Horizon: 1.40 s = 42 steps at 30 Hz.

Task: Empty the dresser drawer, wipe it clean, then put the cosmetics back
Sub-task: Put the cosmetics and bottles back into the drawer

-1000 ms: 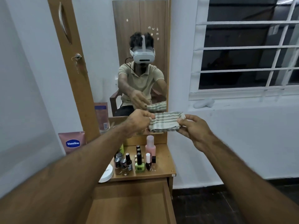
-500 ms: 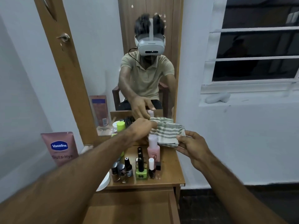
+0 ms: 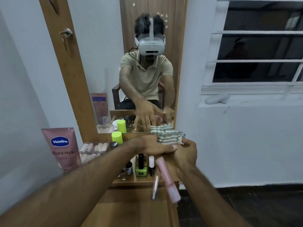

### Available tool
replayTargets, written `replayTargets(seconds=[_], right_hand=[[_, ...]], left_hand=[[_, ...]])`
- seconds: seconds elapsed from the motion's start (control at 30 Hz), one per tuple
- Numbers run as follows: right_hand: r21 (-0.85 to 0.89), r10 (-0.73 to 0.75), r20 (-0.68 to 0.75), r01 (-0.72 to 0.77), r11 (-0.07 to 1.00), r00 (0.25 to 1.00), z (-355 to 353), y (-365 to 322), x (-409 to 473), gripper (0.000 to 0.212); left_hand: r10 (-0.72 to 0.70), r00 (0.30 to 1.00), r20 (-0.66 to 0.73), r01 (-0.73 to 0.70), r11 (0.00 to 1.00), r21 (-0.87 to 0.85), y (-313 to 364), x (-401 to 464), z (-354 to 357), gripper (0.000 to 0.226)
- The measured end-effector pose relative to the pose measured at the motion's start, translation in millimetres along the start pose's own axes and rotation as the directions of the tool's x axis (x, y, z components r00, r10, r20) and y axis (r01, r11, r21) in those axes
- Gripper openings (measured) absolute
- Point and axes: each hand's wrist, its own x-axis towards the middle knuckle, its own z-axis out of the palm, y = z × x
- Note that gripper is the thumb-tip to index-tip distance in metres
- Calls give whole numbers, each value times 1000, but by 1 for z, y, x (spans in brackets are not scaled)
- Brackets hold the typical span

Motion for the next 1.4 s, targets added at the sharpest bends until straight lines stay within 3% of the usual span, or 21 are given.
replayTargets(seconds=[0.1,0.2,0.37,0.57,0.67,0.87,0.93,1.0,1.07,1.13,1.2,1.3,1.37,1.4], right_hand=[[-205,-66,-18,61,977,998,-1,5,-6,25],[-447,-145,83,167,879,986,-9,3,1,21],[-398,-92,229,179,900,969,-19,5,7,23],[-397,-112,238,202,895,965,-20,5,16,16],[-448,-156,236,250,858,959,-19,2,17,16],[-566,-150,366,348,747,918,-23,2,12,34],[-622,-263,337,423,658,904,-26,1,8,34],[-693,-447,345,545,472,826,-28,-1,2,33],[-710,-414,497,632,311,763,-25,-3,-3,34],[-736,-275,572,631,245,773,-22,-4,-4,37],[-750,-255,562,615,244,787,-22,-10,-10,40],[-717,-448,473,626,305,759,-30,-21,-30,33],[-670,-483,426,625,401,765,-41,-22,-54,24],[-651,-429,452,618,440,782,-47,-22,-67,20]], left_hand=[[-91,994,-68,102,976,190,-4,8,4,90],[-139,983,-118,168,942,291,-10,12,4,80],[-155,974,-166,200,930,308,-6,16,-2,71],[-212,961,-175,247,946,210,-13,25,-4,74],[-221,962,-158,248,952,181,-14,26,-5,72],[-242,964,-109,259,945,201,-13,22,-2,71],[-248,961,-125,271,937,220,-12,19,-1,70],[-238,961,-140,264,939,218,-9,13,0,67],[-199,972,-124,217,962,163,-4,1,1,58],[-179,978,-109,191,975,116,2,-10,0,51],[-174,973,-151,190,976,102,3,-19,-6,56],[-113,953,-283,140,987,77,-5,-22,-12,65],[47,907,-419,-17,997,74,-8,-28,-13,59],[134,858,-495,-116,991,66,-8,-34,-12,53]])
